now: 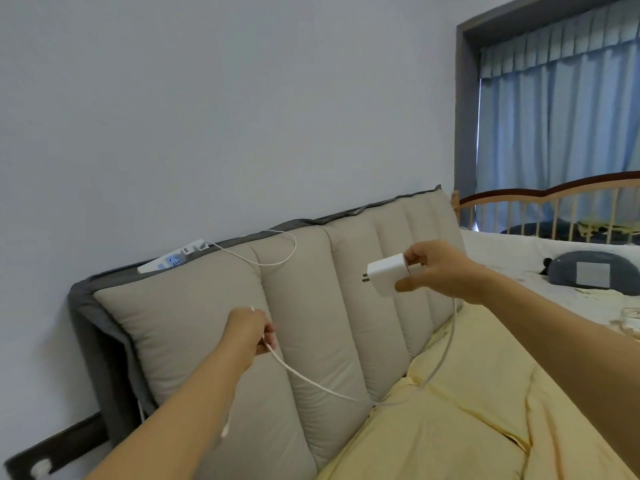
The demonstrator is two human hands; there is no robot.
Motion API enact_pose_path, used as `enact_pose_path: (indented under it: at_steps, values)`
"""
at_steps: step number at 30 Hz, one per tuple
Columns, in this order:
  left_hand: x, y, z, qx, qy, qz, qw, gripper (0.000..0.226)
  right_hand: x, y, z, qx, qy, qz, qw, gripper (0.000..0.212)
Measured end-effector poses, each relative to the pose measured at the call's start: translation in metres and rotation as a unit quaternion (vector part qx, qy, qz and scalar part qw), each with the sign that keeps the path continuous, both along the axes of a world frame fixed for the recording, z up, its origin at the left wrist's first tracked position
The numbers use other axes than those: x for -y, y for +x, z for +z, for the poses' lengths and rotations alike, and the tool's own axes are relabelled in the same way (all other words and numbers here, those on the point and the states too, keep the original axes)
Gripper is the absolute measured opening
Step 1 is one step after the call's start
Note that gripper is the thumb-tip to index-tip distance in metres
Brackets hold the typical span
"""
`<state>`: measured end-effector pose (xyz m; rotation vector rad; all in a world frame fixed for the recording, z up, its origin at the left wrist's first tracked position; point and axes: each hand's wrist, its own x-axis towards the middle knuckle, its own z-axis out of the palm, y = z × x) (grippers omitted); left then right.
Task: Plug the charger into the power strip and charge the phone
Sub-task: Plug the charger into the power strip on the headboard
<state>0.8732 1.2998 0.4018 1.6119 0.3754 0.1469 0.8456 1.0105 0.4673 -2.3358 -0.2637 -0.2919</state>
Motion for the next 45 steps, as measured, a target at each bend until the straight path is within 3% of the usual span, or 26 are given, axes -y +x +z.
enact_pose_path:
  at_steps: [5,9,12,15,18,31,38,45]
  values:
    - [-0.053,0.008,0.011,0.057,0.228,0.036,0.971,0.038,-0.058,0.023,0.004,0.029,0.037,0.028,0.998,0.037]
    - [-0.096,0.011,0.02,0.081,0.354,0.095,0.927,0.03,-0.119,0.043,0.006,0.056,0.089,0.051,0.993,0.033]
    - [-0.131,0.02,0.029,0.102,0.368,0.14,0.914,0.034,-0.165,0.061,0.007,0.063,0.119,0.074,0.988,0.032]
    - [-0.167,0.034,0.04,0.11,0.363,0.164,0.911,0.024,-0.209,0.082,0.008,0.064,0.131,0.092,0.985,0.028]
    - [-0.198,0.048,0.05,0.112,0.359,0.163,0.912,0.015,-0.25,0.103,0.01,0.058,0.125,0.084,0.987,0.032]
    - [-0.265,0.137,0.06,0.115,0.43,0.123,0.887,0.026,-0.355,0.193,0.002,0.04,0.084,0.021,0.995,0.034]
    - [-0.277,0.183,0.058,0.048,0.504,0.086,0.858,0.049,-0.374,0.233,-0.005,0.026,0.073,0.025,0.997,0.03]
    - [-0.296,0.22,0.046,-0.027,0.464,0.049,0.884,0.044,-0.387,0.256,-0.004,0.035,0.068,0.033,0.997,0.034]
